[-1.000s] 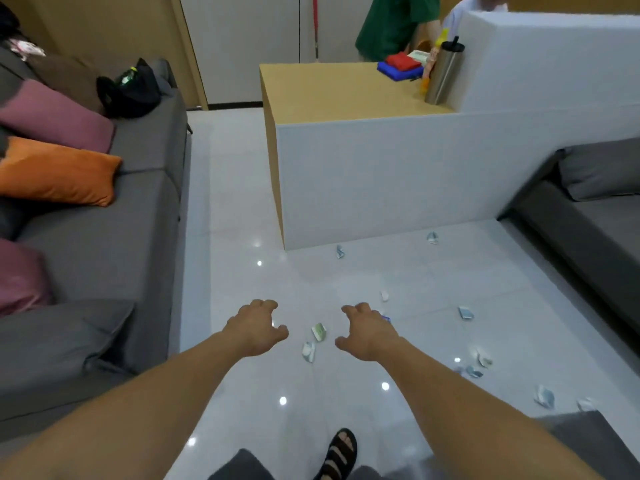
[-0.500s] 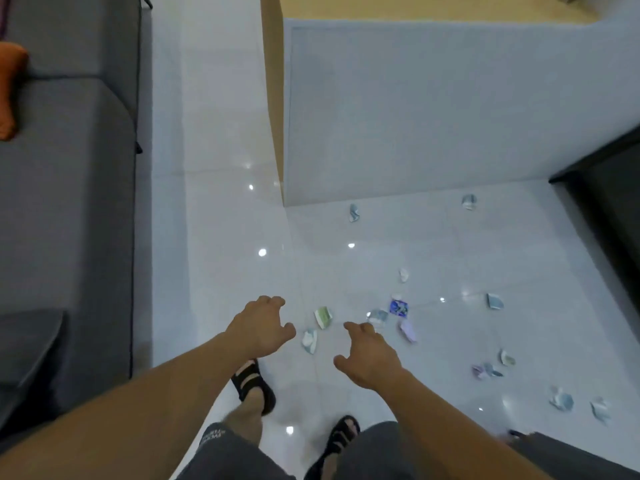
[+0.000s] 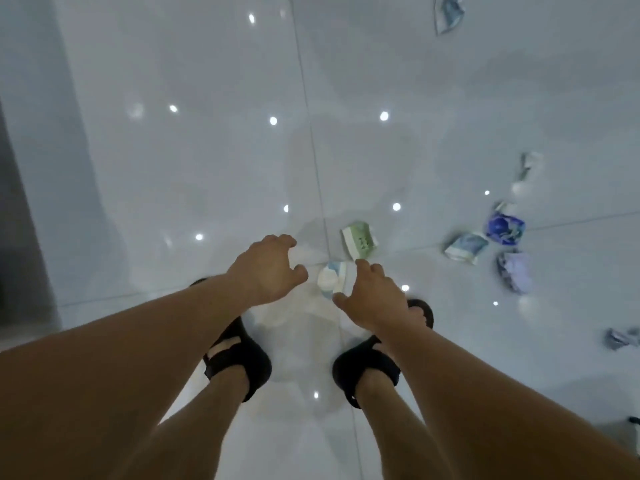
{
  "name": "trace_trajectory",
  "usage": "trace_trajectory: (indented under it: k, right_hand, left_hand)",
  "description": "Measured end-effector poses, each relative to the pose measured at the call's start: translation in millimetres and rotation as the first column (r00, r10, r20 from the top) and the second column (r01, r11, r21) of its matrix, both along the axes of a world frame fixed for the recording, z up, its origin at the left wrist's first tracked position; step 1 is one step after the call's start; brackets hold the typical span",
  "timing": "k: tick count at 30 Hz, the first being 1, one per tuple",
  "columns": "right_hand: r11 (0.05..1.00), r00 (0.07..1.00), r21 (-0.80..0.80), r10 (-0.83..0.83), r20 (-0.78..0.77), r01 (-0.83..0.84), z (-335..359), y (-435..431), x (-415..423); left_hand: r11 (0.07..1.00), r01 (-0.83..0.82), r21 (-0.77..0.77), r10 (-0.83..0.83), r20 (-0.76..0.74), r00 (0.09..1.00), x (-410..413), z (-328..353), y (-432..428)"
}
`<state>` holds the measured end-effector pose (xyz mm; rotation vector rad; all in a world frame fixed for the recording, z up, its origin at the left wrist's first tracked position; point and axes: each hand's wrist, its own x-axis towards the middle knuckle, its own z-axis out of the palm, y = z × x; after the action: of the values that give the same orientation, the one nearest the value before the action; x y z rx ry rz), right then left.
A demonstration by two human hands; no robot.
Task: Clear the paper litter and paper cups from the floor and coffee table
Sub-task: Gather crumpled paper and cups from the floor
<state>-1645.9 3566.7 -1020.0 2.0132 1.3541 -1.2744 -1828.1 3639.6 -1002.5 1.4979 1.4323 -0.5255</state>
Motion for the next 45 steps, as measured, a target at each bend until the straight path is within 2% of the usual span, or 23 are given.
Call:
trace_trajectory:
  k: [4, 7, 10, 13, 17, 20, 22, 24, 26, 28, 31, 34, 39, 45]
  right_hand:
    - [0.996, 0.996, -0.019, -0.081, 0.036, 0.082, -78.6, -23.1, -15.0]
    - [0.976, 0.974, 0.079, -0.208, 0.095, 0.201, -111.0, -37.8, -34.7]
    - [0.933, 0.945, 0.177, -0.325, 0.046, 0.313, -126.1, -41.3, -49.8]
    - [0.909, 0.936, 0.227, -0.349, -0.045, 0.35, -118.3, -39.8, -52.2]
    - [0.873, 0.948, 0.388, -0.219, -0.23, 0.296, -76.6, -31.2, -45.5]
    - [0.858, 0.956, 0.457, -0.121, -0.267, 0.236, -50.0, -18.8, -31.3]
    - [0.864, 0.977, 0.484, -0.041, -0.208, 0.139, -45.4, -8.2, -14.0]
    - [0.85, 0.999, 0.527, 0.024, -0.026, -0.007, -52.7, 4.0, 8.0]
    - [0.89, 0.992, 0.453, -0.001, 0.128, -0.057, -68.3, 17.1, 26.9]
    - [0.945, 0.984, 0.324, -0.012, 0.18, -0.048, -89.8, 24.5, 33.9]
    - [0.967, 0.988, 0.247, 0.027, 0.15, -0.064, -119.2, 21.7, 25.3]
    - [0.973, 0.995, 0.23, -0.039, 0.088, 0.017, -127.0, 16.4, 18.5]
    - [0.967, 0.999, 0.253, -0.014, 0.042, 0.003, -57.7, 28.2, 24.0]
    - [0.949, 0.998, 0.314, -0.032, 0.054, 0.014, 119.2, 63.2, 59.6]
  left_hand:
    - [1.0, -0.029, 0.006, 0.029, -0.005, 1.0, -0.2, -78.1, -13.3]
    - [0.999, -0.045, -0.019, 0.046, 0.009, 0.999, -1.1, -108.3, -28.5]
    - [0.998, -0.057, -0.037, 0.058, 0.026, 0.998, -1.7, -120.7, -35.1]
    - [0.992, -0.107, -0.073, 0.112, 0.081, 0.99, 0.3, -114.8, -29.8]
    - [0.956, -0.23, -0.181, 0.262, 0.184, 0.947, 11.8, -83.9, -16.8]
    - [0.963, -0.22, -0.153, 0.252, 0.244, 0.936, 23.3, -64.9, -6.7]
    - [0.965, -0.235, -0.113, 0.257, 0.244, 0.935, 28.1, -57.4, 2.1]
    - [0.968, -0.244, -0.054, 0.25, 0.22, 0.943, 26.9, -58.4, 12.5]
    - [0.976, -0.215, 0.015, 0.209, 0.177, 0.962, 19.0, -68.5, 20.5]
    - [0.979, -0.198, 0.055, 0.188, 0.144, 0.972, 8.4, -84.5, 24.0]
    - [0.98, -0.186, 0.074, 0.177, 0.116, 0.977, -2.5, -104.6, 21.6]
    - [0.988, -0.143, 0.065, 0.136, 0.093, 0.986, -6.3, -107.5, 15.9]
    - [0.996, -0.033, 0.088, 0.028, 0.057, 0.998, 2.9, -46.3, 22.7]
    - [0.975, 0.115, 0.192, -0.126, 0.046, 0.991, 43.0, 115.4, 58.2]
